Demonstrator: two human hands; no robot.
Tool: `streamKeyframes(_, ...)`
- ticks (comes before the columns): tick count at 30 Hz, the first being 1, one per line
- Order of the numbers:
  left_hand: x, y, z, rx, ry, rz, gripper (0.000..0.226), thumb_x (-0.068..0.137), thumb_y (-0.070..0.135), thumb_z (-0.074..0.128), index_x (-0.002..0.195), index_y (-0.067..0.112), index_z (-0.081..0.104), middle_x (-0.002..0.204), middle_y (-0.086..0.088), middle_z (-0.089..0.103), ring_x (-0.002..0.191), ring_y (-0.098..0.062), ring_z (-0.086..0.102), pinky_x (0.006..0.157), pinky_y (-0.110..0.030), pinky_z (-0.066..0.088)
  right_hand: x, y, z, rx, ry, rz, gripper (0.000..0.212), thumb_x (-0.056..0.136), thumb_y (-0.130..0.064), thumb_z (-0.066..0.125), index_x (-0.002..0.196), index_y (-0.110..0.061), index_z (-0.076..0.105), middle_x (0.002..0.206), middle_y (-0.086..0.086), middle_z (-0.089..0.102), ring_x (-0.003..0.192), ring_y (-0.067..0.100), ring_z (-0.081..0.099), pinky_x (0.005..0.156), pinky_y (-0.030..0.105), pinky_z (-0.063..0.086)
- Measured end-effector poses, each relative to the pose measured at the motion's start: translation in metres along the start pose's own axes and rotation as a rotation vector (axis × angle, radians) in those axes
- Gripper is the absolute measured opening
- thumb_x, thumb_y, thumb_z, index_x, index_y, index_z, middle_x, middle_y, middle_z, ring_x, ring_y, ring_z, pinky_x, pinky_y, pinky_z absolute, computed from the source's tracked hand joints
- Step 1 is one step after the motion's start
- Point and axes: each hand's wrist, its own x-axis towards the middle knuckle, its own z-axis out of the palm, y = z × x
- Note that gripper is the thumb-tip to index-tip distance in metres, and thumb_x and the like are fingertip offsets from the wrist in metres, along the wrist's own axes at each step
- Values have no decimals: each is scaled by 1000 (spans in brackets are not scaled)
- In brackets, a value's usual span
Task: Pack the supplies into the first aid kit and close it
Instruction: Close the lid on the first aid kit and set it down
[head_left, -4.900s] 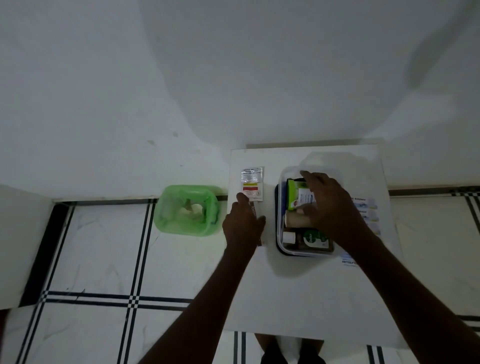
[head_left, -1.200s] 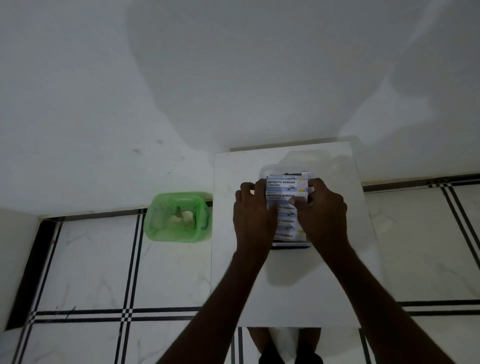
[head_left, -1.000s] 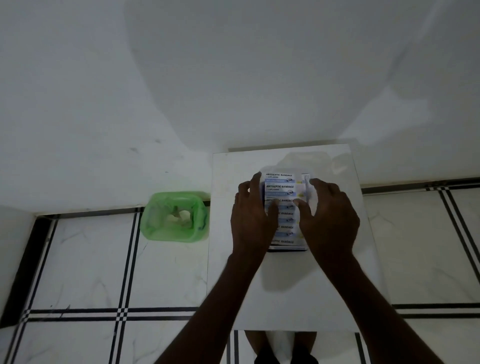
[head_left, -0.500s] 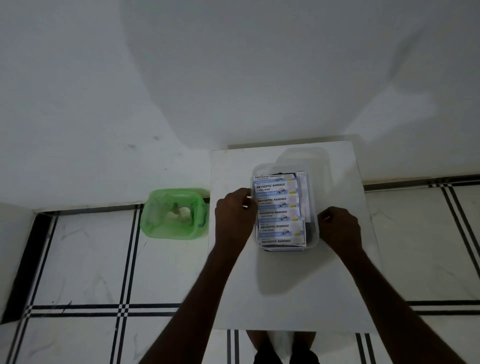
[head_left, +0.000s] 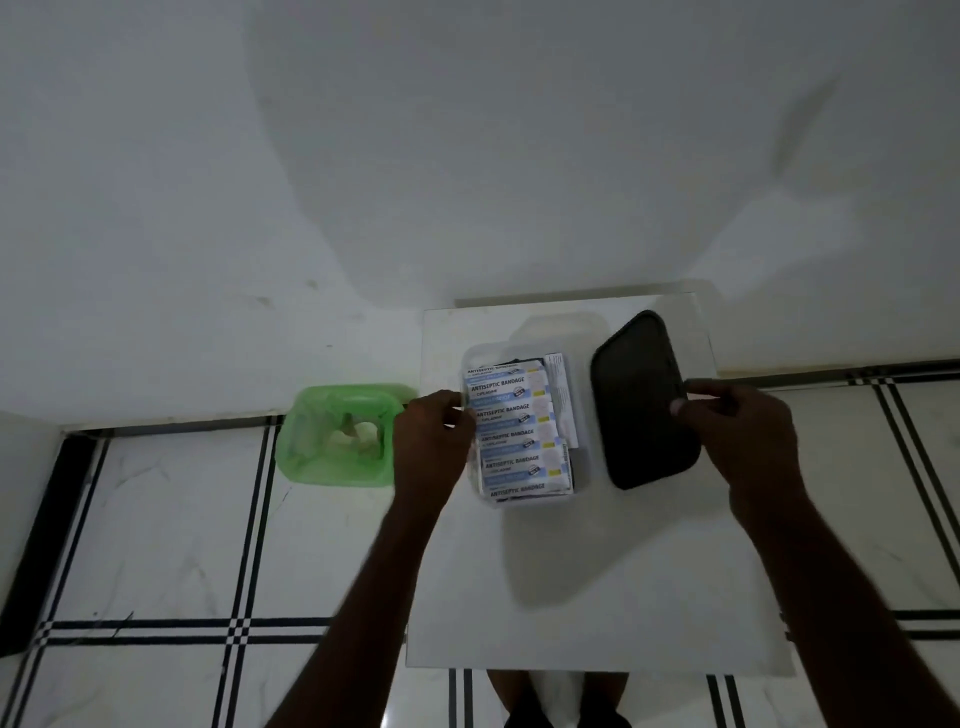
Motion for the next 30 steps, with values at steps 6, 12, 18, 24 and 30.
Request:
streamKeyframes(6,6,20,31,-101,-104,10,27,83,33,64,99,14,75,79,-4,78,69,-22,75,66,-45,63,-37,-47,10,-137,99,-272,25,76,-16,76,100,-17,70,75,-1,69,67,11,66,72,16,53)
streamKeyframes(12,10,20,23,-311,-196,-109,20,98,19,59,104,6,72,92,-13,76,74,-22,75,69,-37,64,-70,-35,70,-238,55,-511,31,76,-16,77,102,-9,62,98,10,72,86,25,71,75,35,61)
streamKeyframes(18,25,32,14,-334,-263,-109,37,92,35,67,118,9,66,104,-14,74,84,-24,75,71,-41,64,-70,-20,98,-251,-50,-635,18,82,-9,72,97,-1,65,90,15,71,82,27,70,77,42,61)
streamKeyframes(24,27,51,33,106,-125,79,56,77,42,80,119,10,62,100,-9,74,79,-27,73,69,-44,62,-25,-14,39,-357,271,-462,25,89,-21,63,110,-7,63,102,13,71,89,27,67,75,33,52)
streamKeyframes(30,31,46,34,70,-99,102,41,85,22,71,123,7,66,95,-14,76,73,-32,74,72,-47,62,12,-8,32,-341,-225,-188,34,92,-28,60,118,-8,68,108,14,74,96,28,67,85,36,51)
